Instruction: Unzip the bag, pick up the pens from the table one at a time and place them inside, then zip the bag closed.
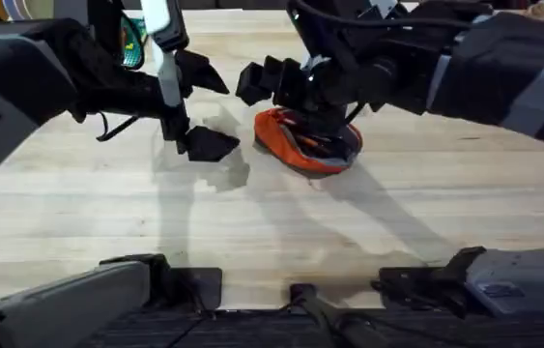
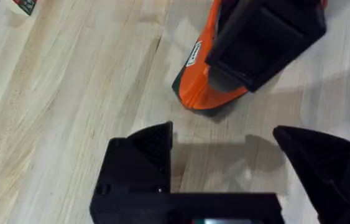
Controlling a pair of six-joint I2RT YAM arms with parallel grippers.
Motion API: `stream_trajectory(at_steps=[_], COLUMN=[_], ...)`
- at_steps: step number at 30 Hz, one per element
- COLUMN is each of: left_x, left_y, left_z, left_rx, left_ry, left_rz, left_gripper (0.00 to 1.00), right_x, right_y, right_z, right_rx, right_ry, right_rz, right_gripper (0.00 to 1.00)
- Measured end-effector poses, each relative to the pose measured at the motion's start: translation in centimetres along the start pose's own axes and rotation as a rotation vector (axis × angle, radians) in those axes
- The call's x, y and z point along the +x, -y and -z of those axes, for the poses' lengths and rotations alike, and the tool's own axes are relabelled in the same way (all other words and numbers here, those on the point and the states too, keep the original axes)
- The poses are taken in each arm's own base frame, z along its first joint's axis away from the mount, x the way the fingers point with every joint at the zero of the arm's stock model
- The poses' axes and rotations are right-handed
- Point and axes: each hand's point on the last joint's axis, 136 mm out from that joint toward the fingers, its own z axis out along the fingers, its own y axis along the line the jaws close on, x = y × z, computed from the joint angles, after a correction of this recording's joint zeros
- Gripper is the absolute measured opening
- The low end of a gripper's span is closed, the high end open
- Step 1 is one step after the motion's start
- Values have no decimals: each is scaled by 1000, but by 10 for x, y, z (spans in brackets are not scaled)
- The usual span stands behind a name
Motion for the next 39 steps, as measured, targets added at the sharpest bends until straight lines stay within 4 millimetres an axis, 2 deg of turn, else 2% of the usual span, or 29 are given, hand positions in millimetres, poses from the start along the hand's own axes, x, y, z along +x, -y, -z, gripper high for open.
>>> stream_trajectory(at_steps=[13,14,18,28,33,35,39], left_x=[0,0,0,0,0,0,0], left_y=[0,0,0,0,0,0,0], left_z=[0,0,0,0,0,0,0], left_rx=[0,0,0,0,0,0,0], left_ry=[0,0,0,0,0,0,0], left_rz=[1,0,0,0,0,0,0], left_gripper=[994,994,994,994,994,994,994], right_x=[4,4,6,9,9,7,7], right_y=[-8,-16,-28,-31,-38,-44,-47], right_z=[-5,-4,-3,-2,9,20,26], right_rx=[-39,-78,-136,-158,-197,-223,-237], right_ry=[-30,-34,-51,-63,-55,-36,-27], right_rz=[4,26,57,181,248,266,278], right_gripper=[997,997,997,997,998,998,998])
